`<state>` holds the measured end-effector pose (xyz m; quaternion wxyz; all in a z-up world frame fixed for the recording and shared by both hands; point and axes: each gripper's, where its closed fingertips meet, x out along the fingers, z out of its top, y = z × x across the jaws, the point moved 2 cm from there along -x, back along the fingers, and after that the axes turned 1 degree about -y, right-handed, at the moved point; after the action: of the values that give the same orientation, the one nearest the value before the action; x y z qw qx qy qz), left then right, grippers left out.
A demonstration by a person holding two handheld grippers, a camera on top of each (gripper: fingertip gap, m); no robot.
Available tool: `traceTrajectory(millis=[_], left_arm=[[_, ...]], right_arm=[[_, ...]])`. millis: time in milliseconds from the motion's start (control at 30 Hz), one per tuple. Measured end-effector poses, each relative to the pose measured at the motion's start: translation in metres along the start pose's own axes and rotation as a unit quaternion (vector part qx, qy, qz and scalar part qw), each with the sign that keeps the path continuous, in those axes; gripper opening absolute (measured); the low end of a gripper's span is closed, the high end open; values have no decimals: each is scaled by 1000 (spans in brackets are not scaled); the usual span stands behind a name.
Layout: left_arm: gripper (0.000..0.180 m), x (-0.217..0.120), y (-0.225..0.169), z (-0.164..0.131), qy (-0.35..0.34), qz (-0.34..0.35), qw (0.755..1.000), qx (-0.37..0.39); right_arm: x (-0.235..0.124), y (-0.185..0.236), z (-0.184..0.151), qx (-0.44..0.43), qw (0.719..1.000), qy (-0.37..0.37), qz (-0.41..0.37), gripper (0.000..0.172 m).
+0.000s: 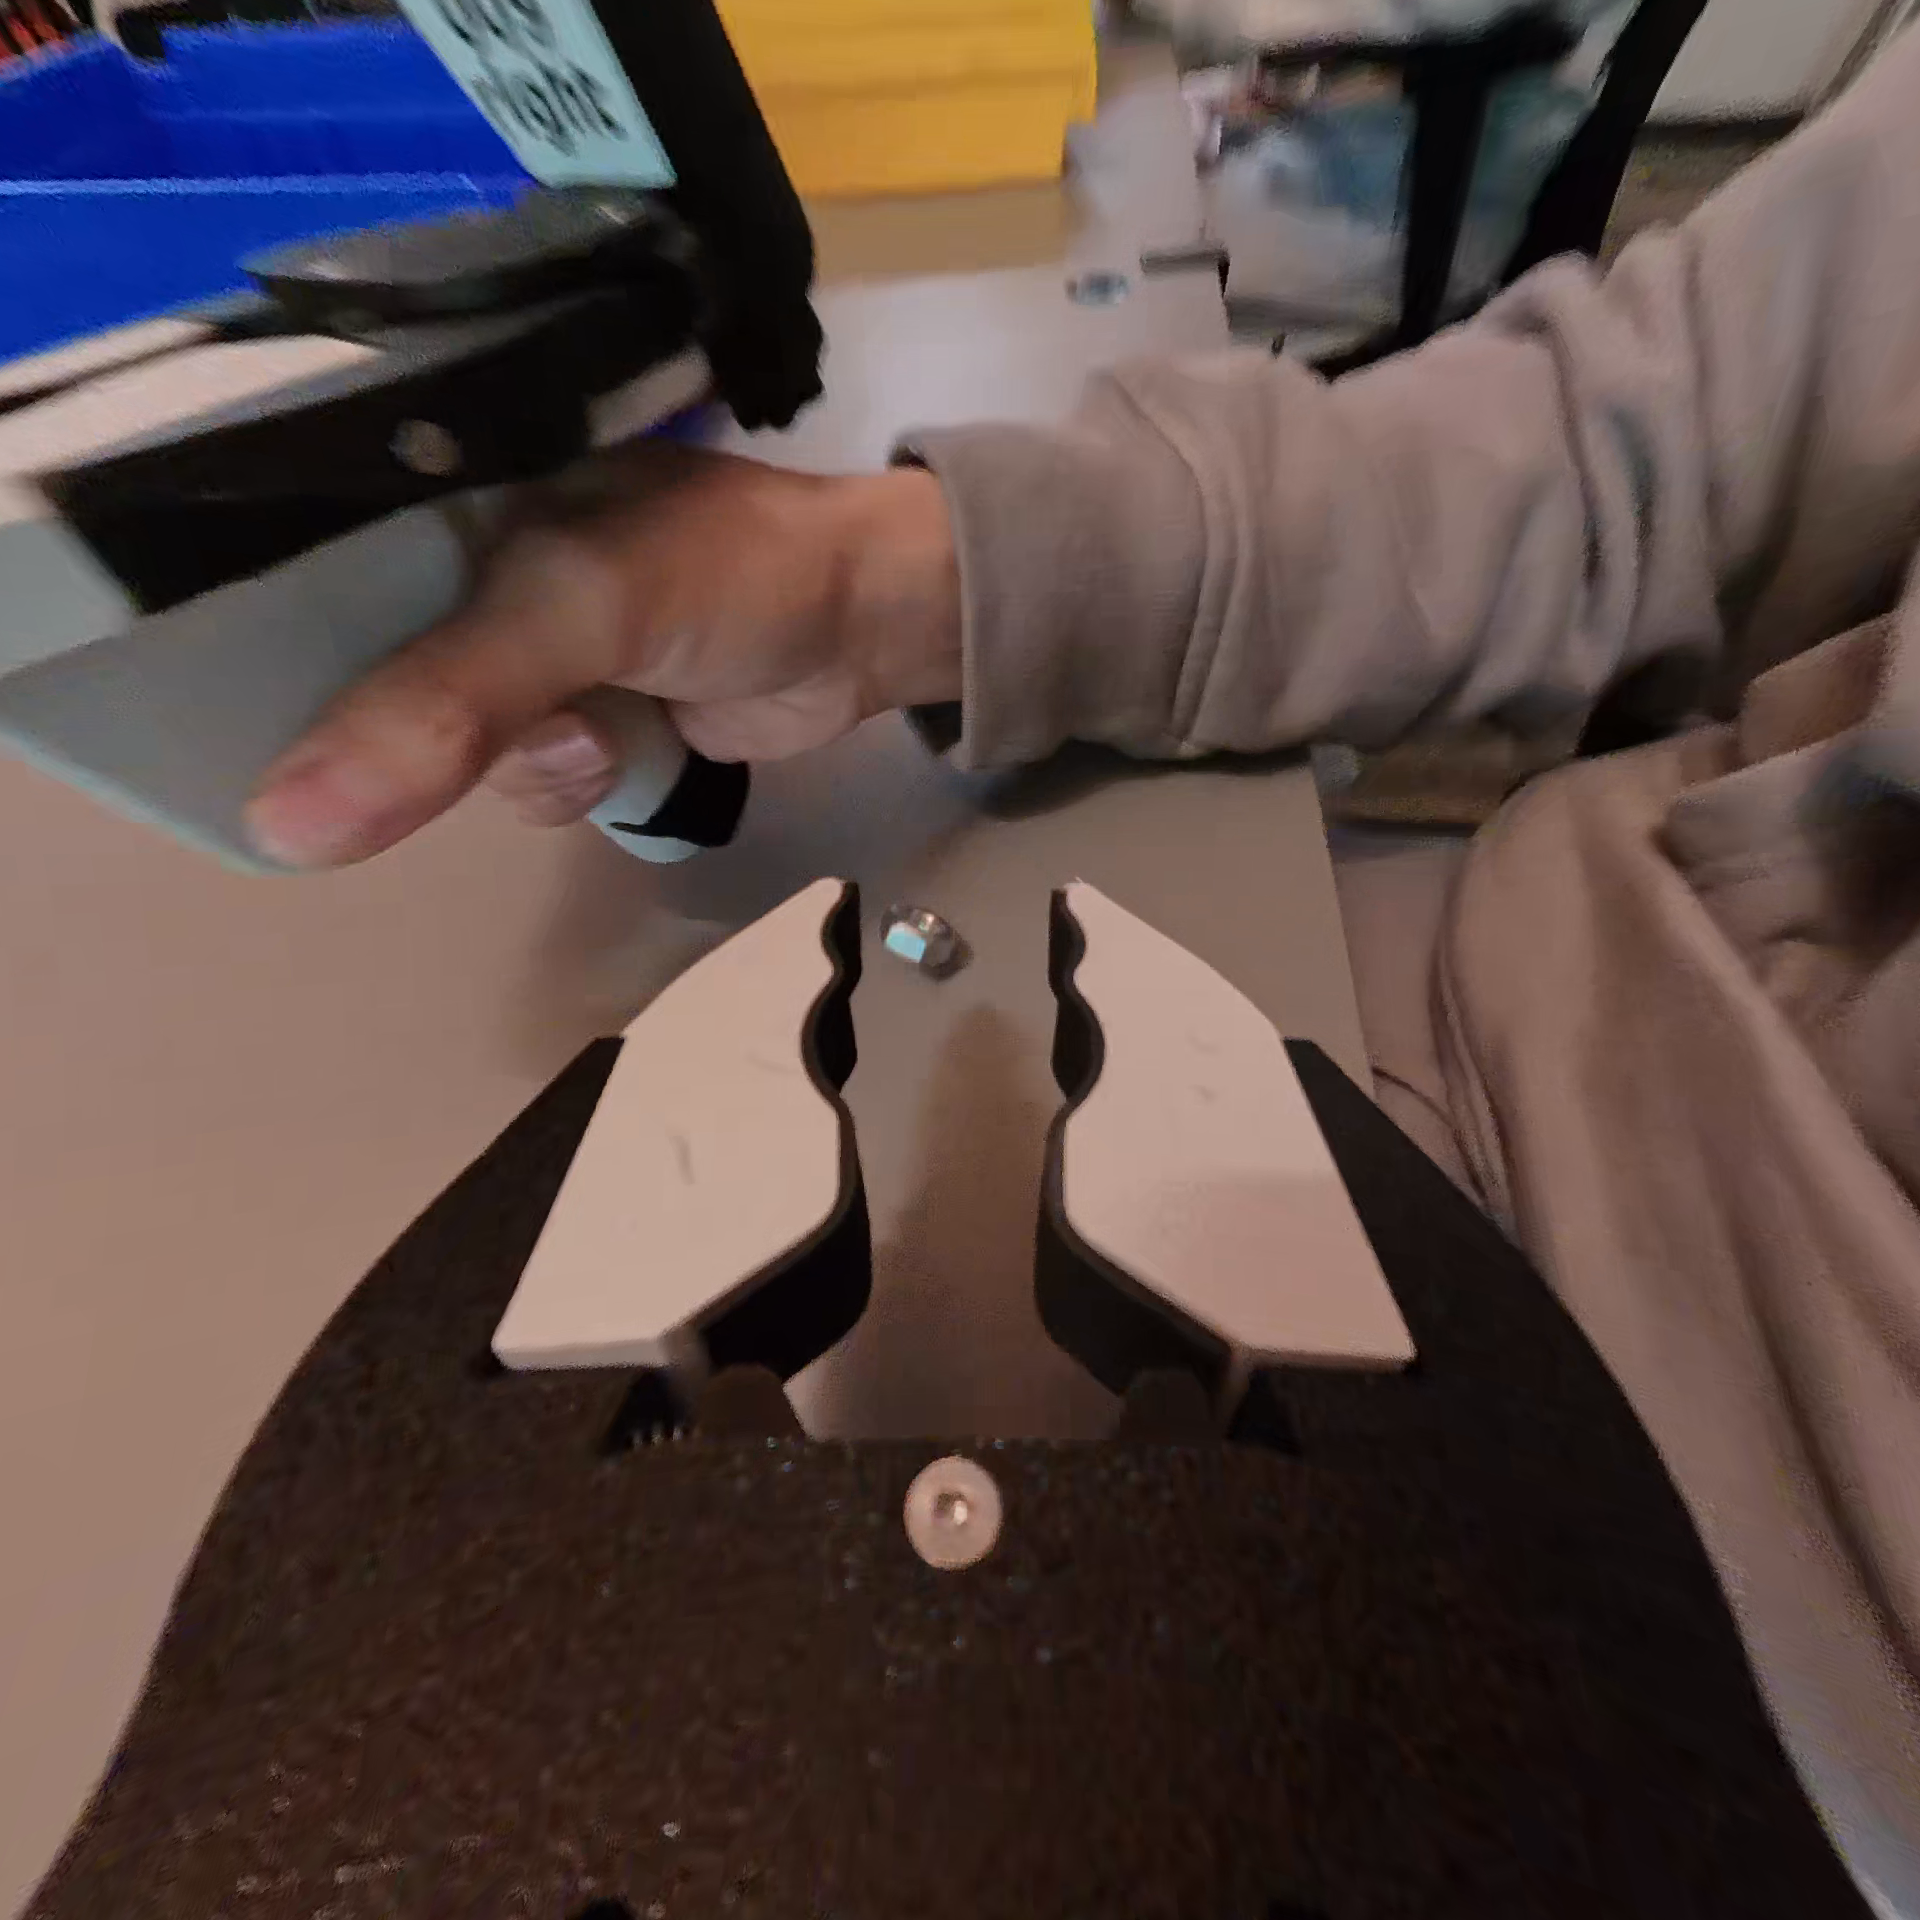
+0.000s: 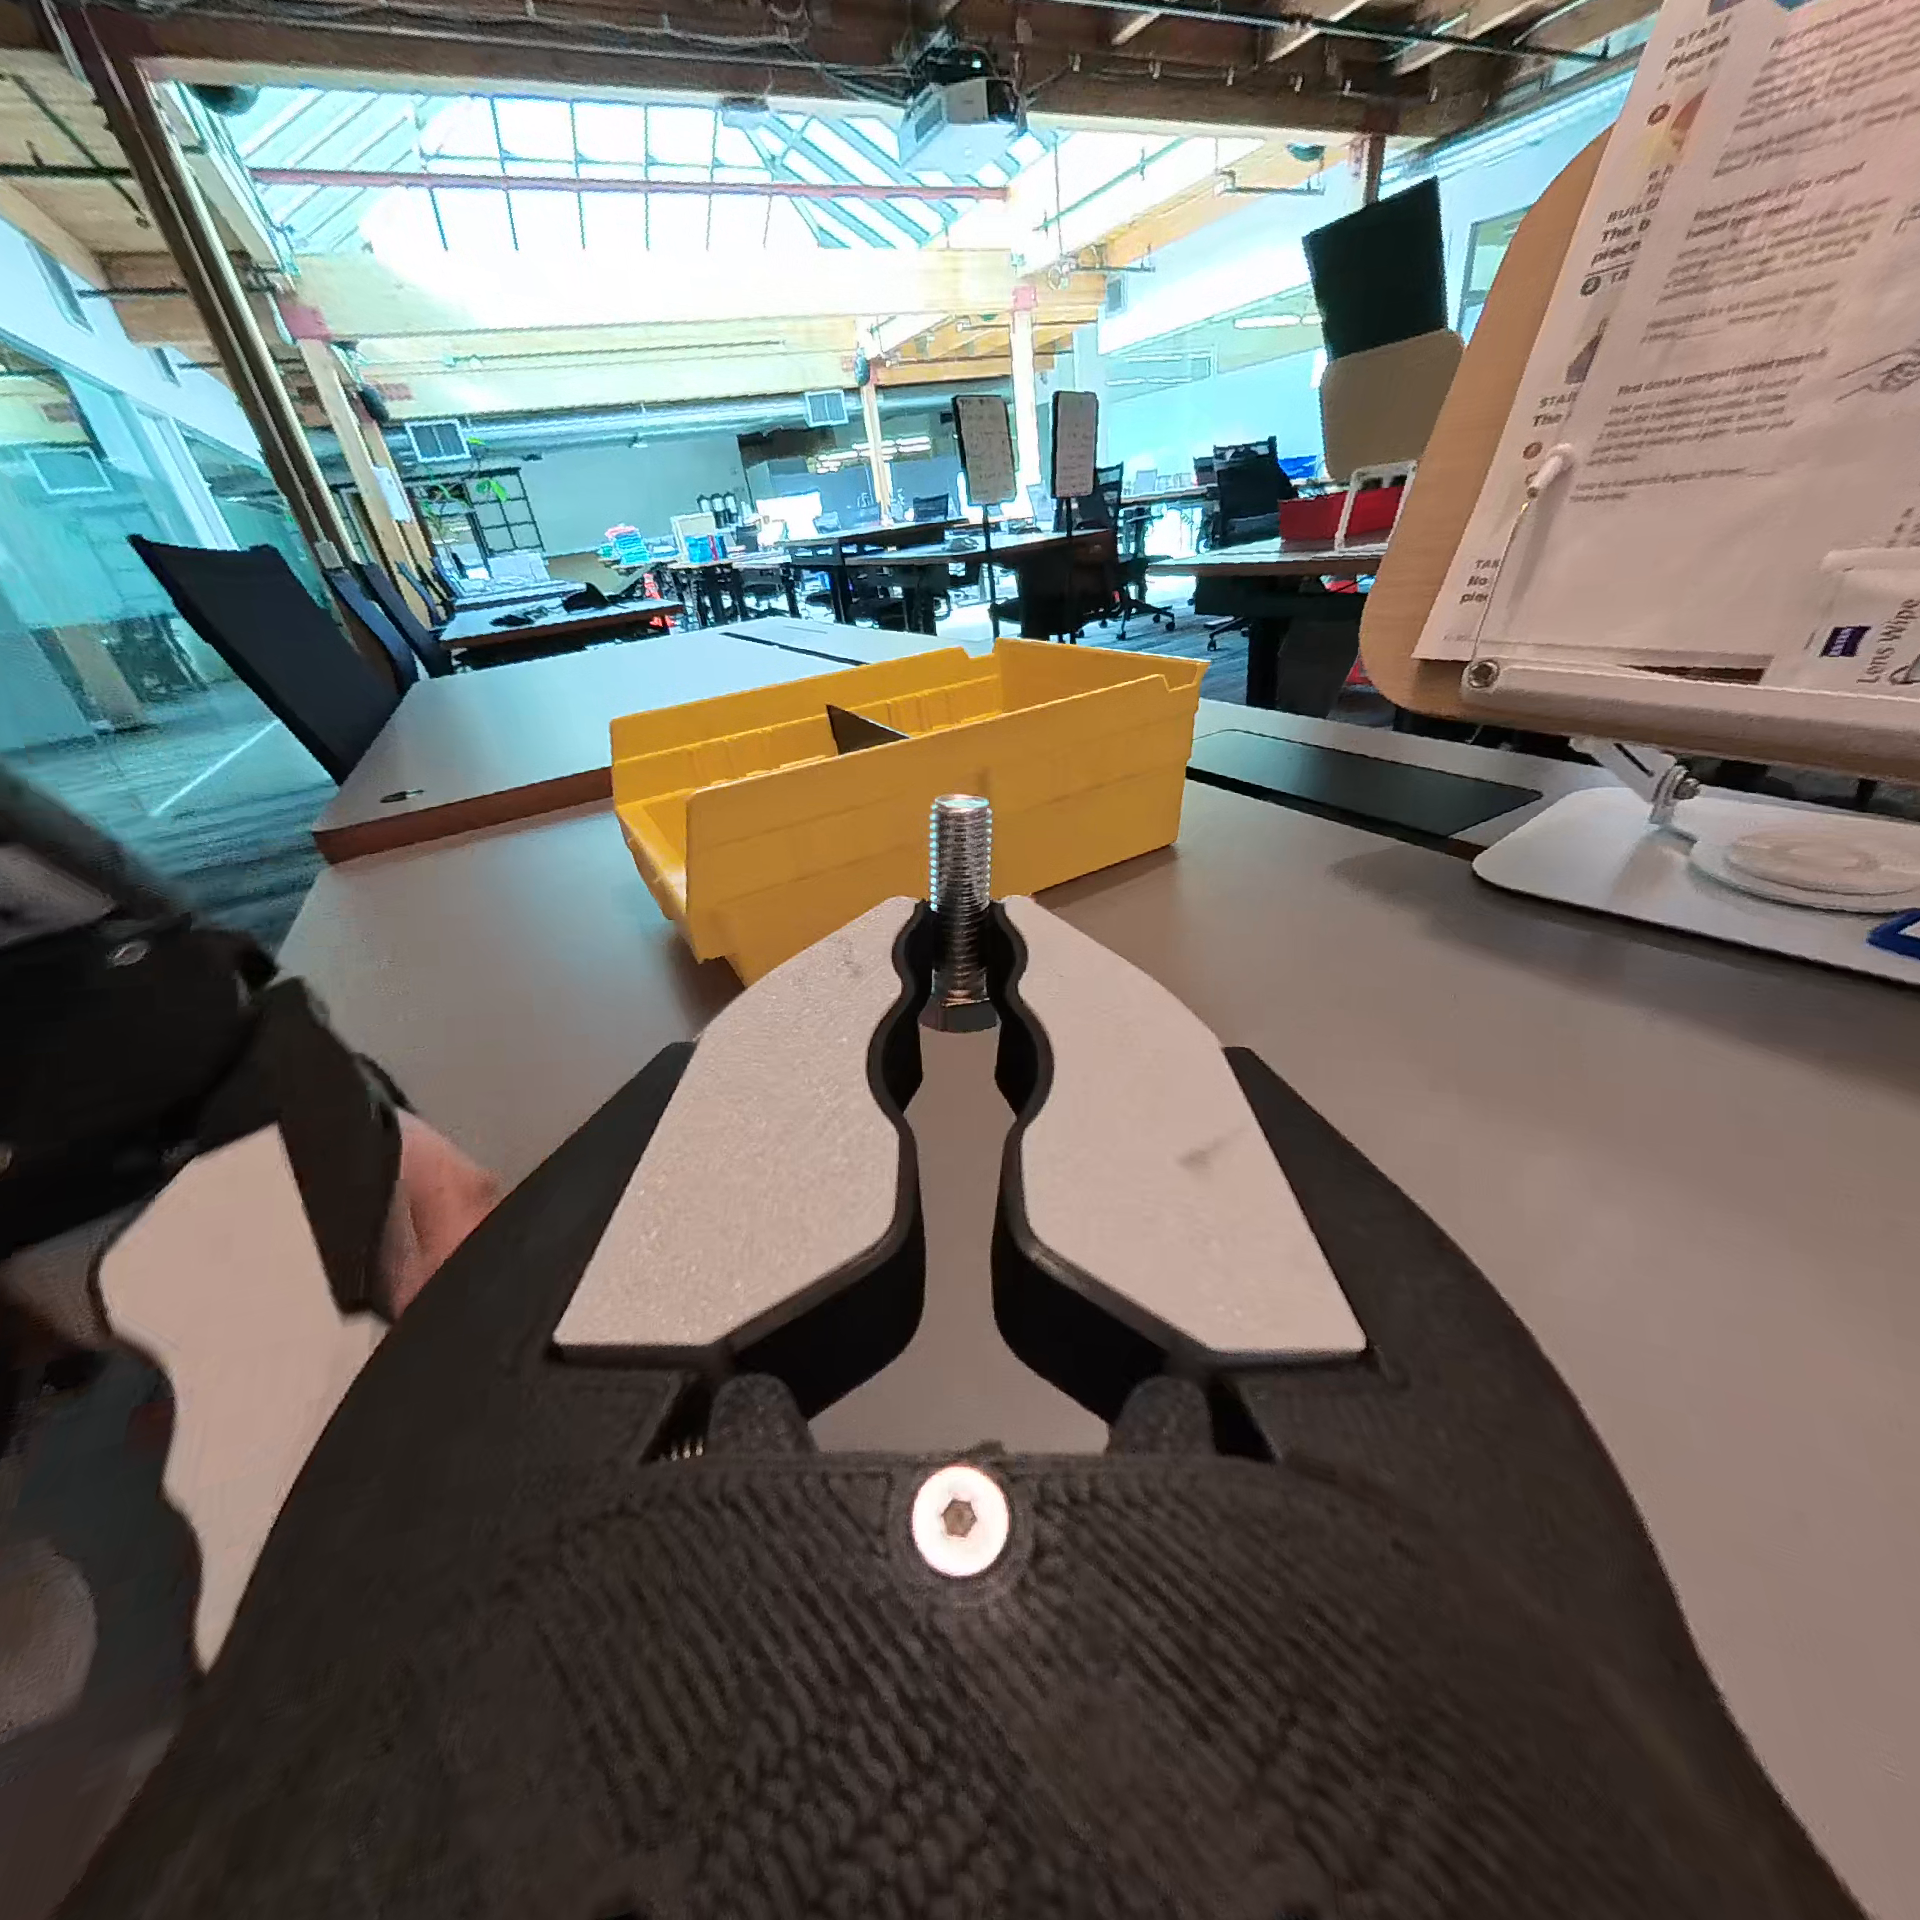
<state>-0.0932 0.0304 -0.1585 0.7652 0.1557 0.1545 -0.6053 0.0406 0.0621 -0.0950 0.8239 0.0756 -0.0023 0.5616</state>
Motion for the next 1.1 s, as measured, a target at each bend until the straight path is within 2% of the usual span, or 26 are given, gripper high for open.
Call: traceTrajectory(millis=[167, 400, 567, 633, 733, 867, 1000, 1100], left_arm=[[30, 34, 4, -29, 145, 55, 988, 18], [28, 32, 12, -32, 152, 70, 986, 1], [30, 37, 18, -37, 168, 54, 981, -84], [19, 37, 18, -36, 167, 54, 981, -78], [19, 35, 18, -36, 165, 60, 982, -65], [18, 14, 30, -16, 120, 88, 988, -51], [18, -39, 62, 28, 67, 159, 984, -50], [18, -74, 83, 55, 55, 194, 978, -53]], right_arm=[[-2, -1, -1, -9, 1000, 4, 0, 9], [0, 6, 1, -13, 1000, 5, 15, 9], [-1, 4, 2, -12, 1000, 3, 13, 9], [-2, 3, 1, -12, 1000, 4, 10, 9], [-2, 3, 2, -11, 1000, 3, 10, 9], [-1, 5, 0, -12, 1000, 7, 18, 9], [1, 11, -3, -14, 999, 14, 31, 9], [5, 22, -4, -21, 999, 12, 47, 9]])
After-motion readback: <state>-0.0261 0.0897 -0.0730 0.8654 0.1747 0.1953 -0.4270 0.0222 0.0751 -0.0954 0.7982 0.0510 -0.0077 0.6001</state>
